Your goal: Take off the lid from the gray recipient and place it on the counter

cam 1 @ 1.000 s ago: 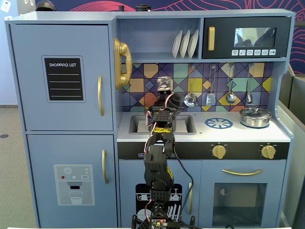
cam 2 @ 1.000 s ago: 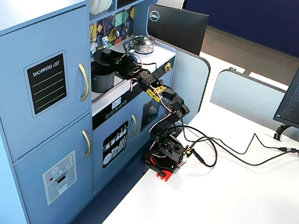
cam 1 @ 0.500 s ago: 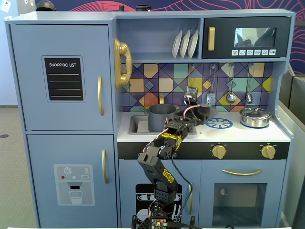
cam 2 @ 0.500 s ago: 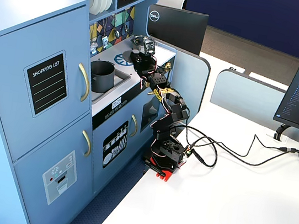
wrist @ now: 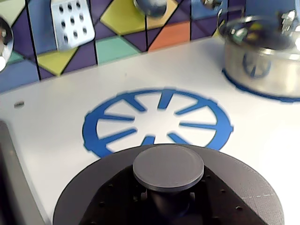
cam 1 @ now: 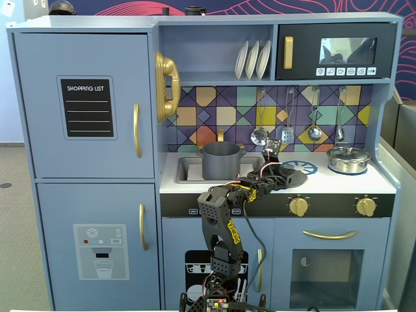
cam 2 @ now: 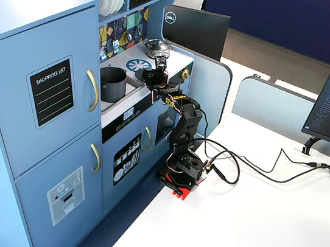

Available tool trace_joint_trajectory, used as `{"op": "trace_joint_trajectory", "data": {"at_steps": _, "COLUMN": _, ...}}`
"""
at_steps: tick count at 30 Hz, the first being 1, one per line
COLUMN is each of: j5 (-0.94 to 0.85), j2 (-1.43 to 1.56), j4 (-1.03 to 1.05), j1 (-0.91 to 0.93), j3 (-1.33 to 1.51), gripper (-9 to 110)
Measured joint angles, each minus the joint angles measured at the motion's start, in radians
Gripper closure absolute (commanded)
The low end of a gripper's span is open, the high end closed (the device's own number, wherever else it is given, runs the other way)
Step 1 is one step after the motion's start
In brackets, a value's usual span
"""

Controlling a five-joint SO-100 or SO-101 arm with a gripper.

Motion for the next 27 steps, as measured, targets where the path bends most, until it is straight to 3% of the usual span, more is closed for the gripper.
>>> {"op": "trace_joint_trajectory", "data": {"at_steps": 5, "j5": -0.009, "j2": -0.037, "j4": -0.032, "j1": 0.0, "j3": 0.0, "gripper": 101}}
{"op": "trace_joint_trajectory", "data": {"at_steps": 10, "j5": -0.003, "j2": -0.041, "j4": -0.04, "j1": 0.002, "j3": 0.0, "gripper": 77}}
{"op": "trace_joint_trajectory", "data": {"at_steps": 15, "j5": 0.005, "j2": -0.041, "j4": -0.04, "j1": 0.044, "j3": 0.0, "gripper": 67}}
{"op": "trace_joint_trajectory", "data": {"at_steps": 23, "j5": 0.037, "j2": 0.015, "j4": 0.011, "j1": 0.069, "j3": -0.011, "gripper": 73}}
{"op": "trace_joint_trajectory", "data": {"at_steps": 27, "j5": 0.037, "j2": 0.196, "j4": 0.207, "j1": 0.014, "j3": -0.014, "gripper": 87}}
